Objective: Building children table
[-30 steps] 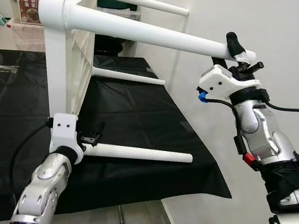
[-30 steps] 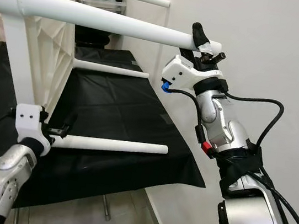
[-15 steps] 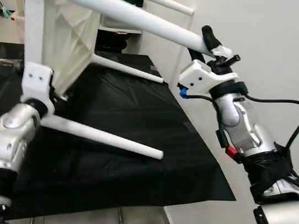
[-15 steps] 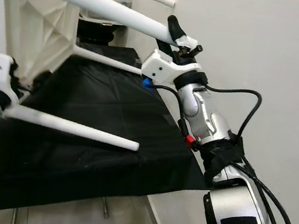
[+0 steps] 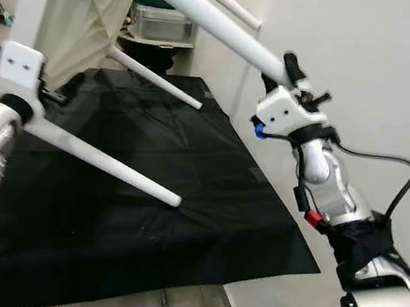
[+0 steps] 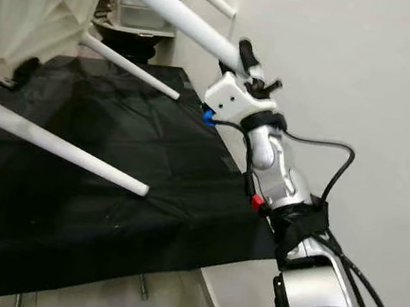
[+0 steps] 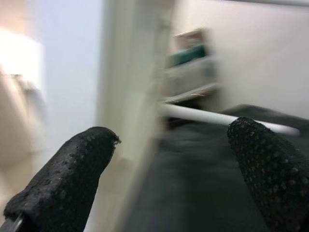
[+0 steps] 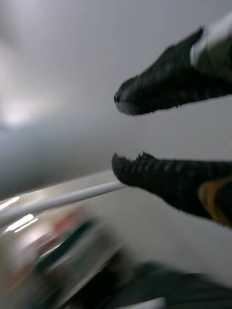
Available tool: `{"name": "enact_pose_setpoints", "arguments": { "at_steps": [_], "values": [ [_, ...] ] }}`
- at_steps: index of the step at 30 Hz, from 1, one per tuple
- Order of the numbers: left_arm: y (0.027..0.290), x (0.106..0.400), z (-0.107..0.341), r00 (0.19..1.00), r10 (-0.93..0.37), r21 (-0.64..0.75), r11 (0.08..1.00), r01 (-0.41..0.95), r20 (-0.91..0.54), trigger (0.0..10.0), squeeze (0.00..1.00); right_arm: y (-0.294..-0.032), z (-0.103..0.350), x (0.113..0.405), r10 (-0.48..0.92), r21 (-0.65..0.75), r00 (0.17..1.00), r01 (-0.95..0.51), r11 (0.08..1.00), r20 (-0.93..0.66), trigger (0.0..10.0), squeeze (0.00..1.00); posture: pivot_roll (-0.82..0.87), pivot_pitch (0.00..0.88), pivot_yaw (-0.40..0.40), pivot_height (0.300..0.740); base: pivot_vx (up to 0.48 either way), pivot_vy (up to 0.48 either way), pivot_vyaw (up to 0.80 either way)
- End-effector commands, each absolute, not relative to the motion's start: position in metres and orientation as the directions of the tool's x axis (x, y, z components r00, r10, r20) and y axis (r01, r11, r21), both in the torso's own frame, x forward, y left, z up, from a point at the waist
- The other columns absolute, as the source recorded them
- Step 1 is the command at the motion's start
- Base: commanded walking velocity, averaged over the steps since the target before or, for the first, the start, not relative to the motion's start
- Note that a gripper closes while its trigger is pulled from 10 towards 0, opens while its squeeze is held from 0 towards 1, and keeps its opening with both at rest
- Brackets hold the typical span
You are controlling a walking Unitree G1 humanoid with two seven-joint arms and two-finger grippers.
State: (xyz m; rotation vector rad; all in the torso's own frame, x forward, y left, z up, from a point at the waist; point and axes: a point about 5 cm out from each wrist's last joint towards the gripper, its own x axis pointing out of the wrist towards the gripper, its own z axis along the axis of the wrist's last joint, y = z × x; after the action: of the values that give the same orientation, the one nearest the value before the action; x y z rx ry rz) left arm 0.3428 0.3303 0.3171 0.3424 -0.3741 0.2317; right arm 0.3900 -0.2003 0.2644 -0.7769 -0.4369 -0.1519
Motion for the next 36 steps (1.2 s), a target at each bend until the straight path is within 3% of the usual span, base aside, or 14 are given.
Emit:
{"name": "enact_pose_setpoints", "arguments": {
  "at_steps": [1,11,12,14,15,22,26,29,36],
  "values": [
    [0.354,0.325,0.352,0.821,0.243,0.236,0.881,-0.410,0.517,10.0,0.00,-0.228,0.234,0.388,-0.119,-0.614,0.943,0.295,0.732,0.312,0.0,0.00,0.09,0.000,-0.020,0.740,0.000,0.000,0.00],
    [0.337,0.339,0.369,0.847,0.109,0.334,0.887,-0.319,0.520,10.0,0.00,-0.197,0.195,0.380,-0.059,-0.571,0.978,0.166,0.804,0.202,0.0,0.00,0.08,0.000,-0.005,0.740,0.000,0.000,0.00],
    [0.336,0.340,0.361,0.854,0.101,0.325,0.897,-0.300,0.510,10.0,0.00,-0.192,0.196,0.378,-0.051,-0.587,0.977,0.165,0.793,0.206,2.9,0.00,0.08,0.000,-0.001,0.740,0.000,0.000,0.00],
    [0.336,0.339,0.357,0.855,0.101,0.317,0.902,-0.295,0.509,10.0,0.00,-0.190,0.197,0.377,-0.043,-0.599,0.976,0.165,0.783,0.214,2.9,0.00,0.08,0.000,-0.001,0.740,0.000,0.000,0.00],
    [0.340,0.339,0.343,0.866,0.129,0.294,0.908,-0.299,0.484,10.0,0.00,-0.189,0.196,0.377,-0.056,-0.600,0.979,0.166,0.783,0.197,10.0,0.00,0.07,0.000,-0.005,0.740,0.000,0.000,0.00],
    [0.348,0.329,0.308,0.875,0.171,0.275,0.907,-0.320,0.453,10.0,0.00,-0.182,0.195,0.375,-0.048,-0.526,0.989,0.115,0.843,0.139,10.0,0.00,0.06,0.000,-0.018,0.740,0.000,0.000,0.00],
    [0.361,0.325,0.293,0.866,0.297,0.148,0.912,-0.382,0.403,10.0,0.00,-0.175,0.189,0.373,-0.037,-0.521,0.995,0.082,0.850,0.096,10.0,0.00,0.07,0.000,-0.025,0.740,0.000,0.000,0.00],
    [0.336,0.317,0.248,0.916,0.214,0.157,0.947,-0.280,0.339,10.0,0.00,-0.167,0.186,0.370,-0.037,-0.488,0.995,0.077,0.869,0.090,10.0,0.00,0.08,0.000,-0.035,0.740,0.000,0.000,0.00],
    [0.313,0.303,0.217,0.938,0.200,0.126,0.962,-0.243,0.284,10.0,0.00,-0.164,0.184,0.370,-0.047,-0.445,0.998,0.059,0.893,0.039,10.0,0.00,0.09,0.000,-0.049,0.740,0.000,0.000,0.00]
  ]
}}
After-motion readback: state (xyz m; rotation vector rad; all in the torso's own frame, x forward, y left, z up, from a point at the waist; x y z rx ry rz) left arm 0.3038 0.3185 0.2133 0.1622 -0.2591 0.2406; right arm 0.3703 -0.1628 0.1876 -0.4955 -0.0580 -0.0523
